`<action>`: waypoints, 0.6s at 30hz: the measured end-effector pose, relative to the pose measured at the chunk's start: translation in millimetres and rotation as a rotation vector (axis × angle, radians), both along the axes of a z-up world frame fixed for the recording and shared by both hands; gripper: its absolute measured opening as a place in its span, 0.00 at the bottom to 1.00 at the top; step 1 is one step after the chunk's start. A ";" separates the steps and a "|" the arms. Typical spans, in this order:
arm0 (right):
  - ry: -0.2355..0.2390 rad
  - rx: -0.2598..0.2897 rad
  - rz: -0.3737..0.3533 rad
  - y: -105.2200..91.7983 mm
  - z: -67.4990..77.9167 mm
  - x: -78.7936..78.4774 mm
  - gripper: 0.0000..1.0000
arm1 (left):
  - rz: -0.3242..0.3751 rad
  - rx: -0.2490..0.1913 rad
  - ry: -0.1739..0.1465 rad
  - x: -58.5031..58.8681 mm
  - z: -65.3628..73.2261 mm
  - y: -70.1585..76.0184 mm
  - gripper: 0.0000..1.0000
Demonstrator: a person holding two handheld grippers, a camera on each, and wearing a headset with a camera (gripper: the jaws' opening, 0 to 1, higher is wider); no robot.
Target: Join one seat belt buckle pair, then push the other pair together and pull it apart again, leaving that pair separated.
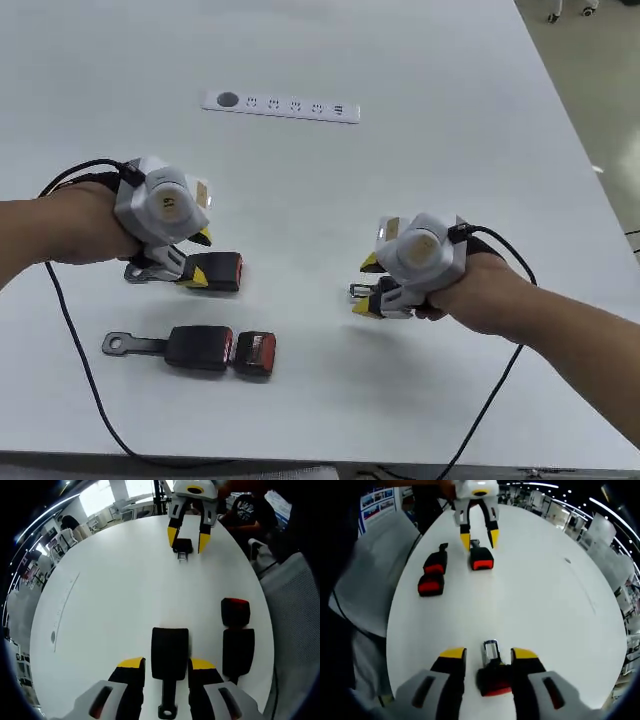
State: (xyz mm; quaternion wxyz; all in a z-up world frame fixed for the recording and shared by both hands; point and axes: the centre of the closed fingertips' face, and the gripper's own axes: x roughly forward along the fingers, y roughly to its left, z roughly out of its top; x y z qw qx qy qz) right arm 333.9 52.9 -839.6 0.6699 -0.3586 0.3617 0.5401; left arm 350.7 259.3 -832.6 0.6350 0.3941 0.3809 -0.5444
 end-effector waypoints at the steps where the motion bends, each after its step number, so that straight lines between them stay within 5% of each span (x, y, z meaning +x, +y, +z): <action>1: 0.003 -0.005 -0.009 -5.6 -1.4 1.9 0.39 | -0.006 0.005 0.008 -0.9 -2.9 2.5 0.35; 8: 0.060 -0.035 -0.038 -40.5 -13.8 4.2 0.39 | -0.051 0.036 0.039 -3.7 -16.0 6.9 0.32; 18: 0.085 -0.037 -0.028 -49.2 -25.8 0.1 0.37 | -0.088 0.039 0.068 -3.0 -22.4 7.8 0.33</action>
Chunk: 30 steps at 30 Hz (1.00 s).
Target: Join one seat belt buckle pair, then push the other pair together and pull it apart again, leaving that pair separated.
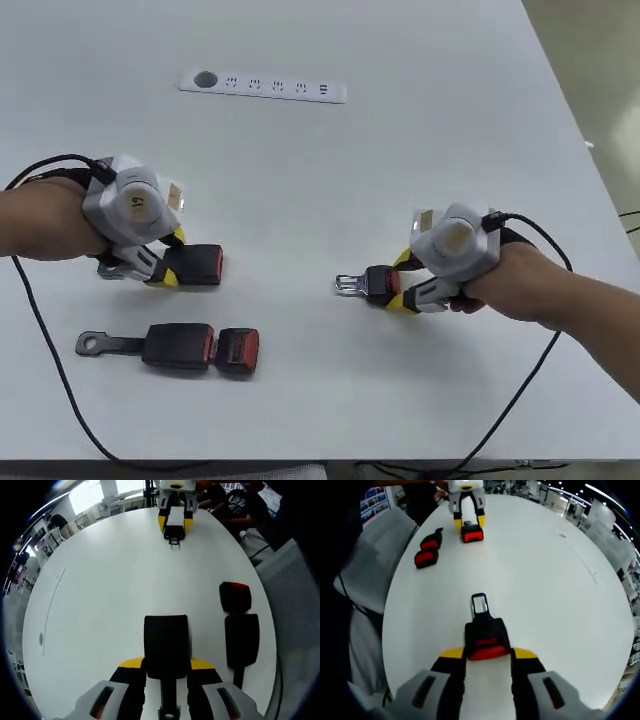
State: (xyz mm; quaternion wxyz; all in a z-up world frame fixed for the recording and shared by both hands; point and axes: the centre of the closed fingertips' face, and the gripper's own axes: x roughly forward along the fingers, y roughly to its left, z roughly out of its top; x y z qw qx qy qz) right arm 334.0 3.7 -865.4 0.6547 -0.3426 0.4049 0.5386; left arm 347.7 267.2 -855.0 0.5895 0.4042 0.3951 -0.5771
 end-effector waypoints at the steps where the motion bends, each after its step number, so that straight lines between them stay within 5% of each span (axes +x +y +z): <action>1: -0.003 0.009 0.000 2.0 0.8 0.7 0.37 | -0.018 0.011 -0.003 0.2 -1.3 0.6 0.33; 8: -0.021 0.000 0.007 4.1 1.7 1.7 0.39 | -0.011 0.026 0.016 0.6 -3.1 0.6 0.32; 9: -0.064 -0.011 0.009 3.0 2.4 9.5 0.46 | -0.010 0.026 0.020 0.6 -3.2 0.6 0.32; 12: 0.004 -0.002 0.011 4.6 0.7 1.9 0.38 | -0.008 0.022 0.026 0.6 -3.4 0.7 0.32; 22: 0.012 0.012 0.024 5.7 -0.5 6.0 0.34 | -0.008 0.034 0.024 0.3 -3.9 0.1 0.32; 30: 0.014 -0.031 0.036 6.5 -0.1 4.3 0.34 | -0.015 0.044 0.030 0.3 -3.3 -0.2 0.32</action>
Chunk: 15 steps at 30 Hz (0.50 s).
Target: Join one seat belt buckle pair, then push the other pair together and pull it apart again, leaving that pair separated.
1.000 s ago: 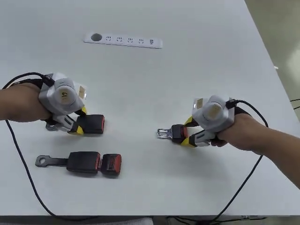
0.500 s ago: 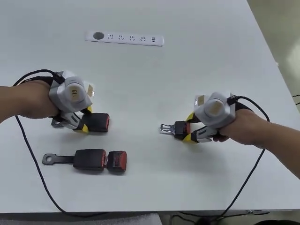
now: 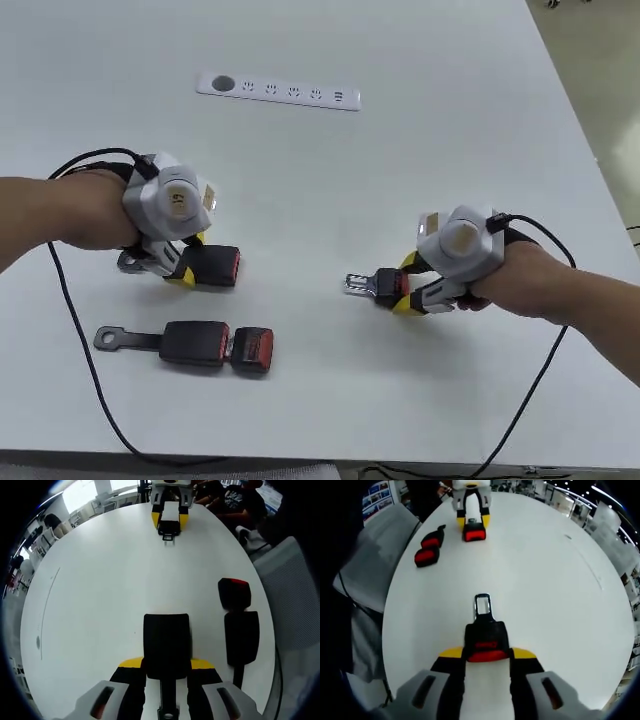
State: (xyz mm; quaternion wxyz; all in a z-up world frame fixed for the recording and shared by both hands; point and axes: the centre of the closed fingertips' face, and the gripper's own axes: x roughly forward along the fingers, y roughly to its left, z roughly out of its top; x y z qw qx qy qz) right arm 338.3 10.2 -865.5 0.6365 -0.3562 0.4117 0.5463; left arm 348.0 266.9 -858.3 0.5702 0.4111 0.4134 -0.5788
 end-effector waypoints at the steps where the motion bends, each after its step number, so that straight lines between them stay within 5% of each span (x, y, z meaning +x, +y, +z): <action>1: 0.001 -0.004 0.008 1.3 -0.4 -2.4 0.34 | 0.000 0.001 0.000 0.2 -0.1 -0.1 0.32; 15: -0.022 0.049 0.029 62.5 1.6 -4.1 0.34 | -0.011 0.018 -0.005 0.1 -1.0 -0.1 0.32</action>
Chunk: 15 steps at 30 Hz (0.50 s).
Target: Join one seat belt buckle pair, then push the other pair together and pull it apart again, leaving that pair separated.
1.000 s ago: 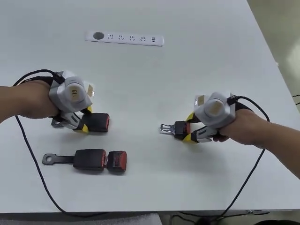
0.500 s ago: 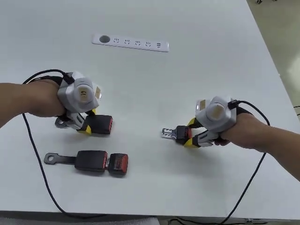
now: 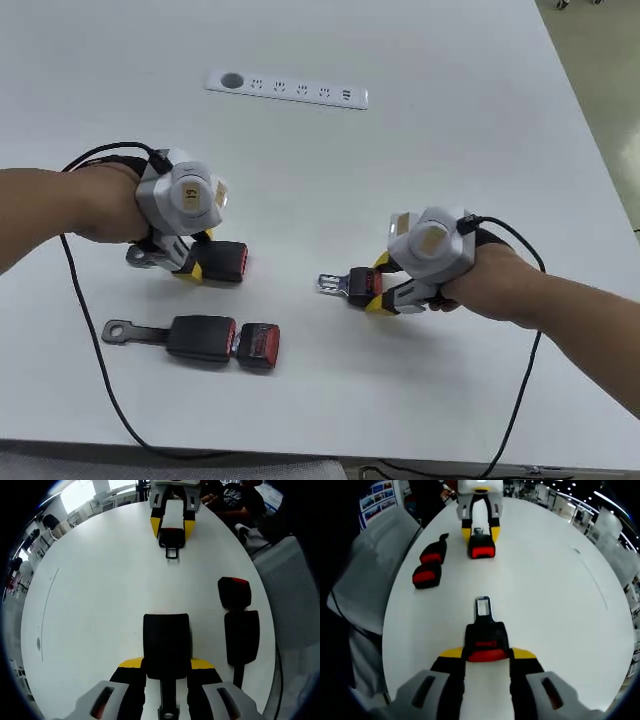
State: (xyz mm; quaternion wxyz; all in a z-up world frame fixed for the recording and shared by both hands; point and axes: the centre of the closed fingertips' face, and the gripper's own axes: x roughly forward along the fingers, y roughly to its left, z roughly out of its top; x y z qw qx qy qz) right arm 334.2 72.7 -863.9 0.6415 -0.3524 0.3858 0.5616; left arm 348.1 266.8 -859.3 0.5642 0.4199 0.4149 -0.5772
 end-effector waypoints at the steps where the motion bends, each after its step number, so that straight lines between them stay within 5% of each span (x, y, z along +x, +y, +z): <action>1: -0.002 0.003 0.000 5.9 0.2 0.9 0.34 | -0.001 0.003 0.000 -0.1 -0.1 0.0 0.32; 15: -0.009 0.052 0.004 70.6 -1.1 6.6 0.34 | -0.007 0.002 -0.001 -0.3 0.0 0.5 0.32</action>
